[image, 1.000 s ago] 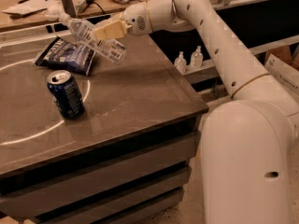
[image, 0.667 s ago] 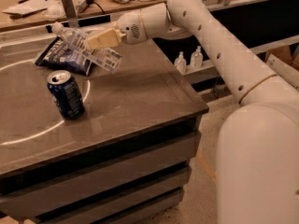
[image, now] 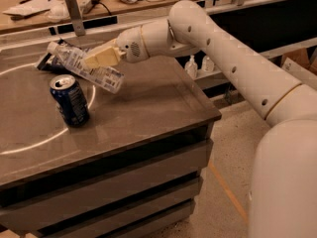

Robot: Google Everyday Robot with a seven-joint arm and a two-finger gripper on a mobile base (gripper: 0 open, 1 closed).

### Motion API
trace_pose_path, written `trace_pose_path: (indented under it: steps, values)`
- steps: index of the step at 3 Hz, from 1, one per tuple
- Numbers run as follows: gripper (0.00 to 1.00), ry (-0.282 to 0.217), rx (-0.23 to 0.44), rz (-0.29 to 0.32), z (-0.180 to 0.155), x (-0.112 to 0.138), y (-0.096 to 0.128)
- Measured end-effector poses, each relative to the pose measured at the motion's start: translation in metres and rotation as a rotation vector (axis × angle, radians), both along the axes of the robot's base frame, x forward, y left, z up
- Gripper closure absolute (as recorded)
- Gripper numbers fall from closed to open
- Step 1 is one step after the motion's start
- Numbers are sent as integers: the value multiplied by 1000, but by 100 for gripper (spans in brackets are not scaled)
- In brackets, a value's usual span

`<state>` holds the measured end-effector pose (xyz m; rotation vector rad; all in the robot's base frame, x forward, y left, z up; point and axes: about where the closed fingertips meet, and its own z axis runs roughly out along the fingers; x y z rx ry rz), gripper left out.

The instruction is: Move blue plastic bottle near pepsi can

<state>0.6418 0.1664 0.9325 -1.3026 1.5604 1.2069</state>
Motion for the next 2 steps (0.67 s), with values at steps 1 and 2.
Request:
trace_pose_path:
  steps: [1,2]
  values:
    - [83,17,-12,-15,-7,-6,-1]
    - [59,30,-21,-27,-12,-11,-2]
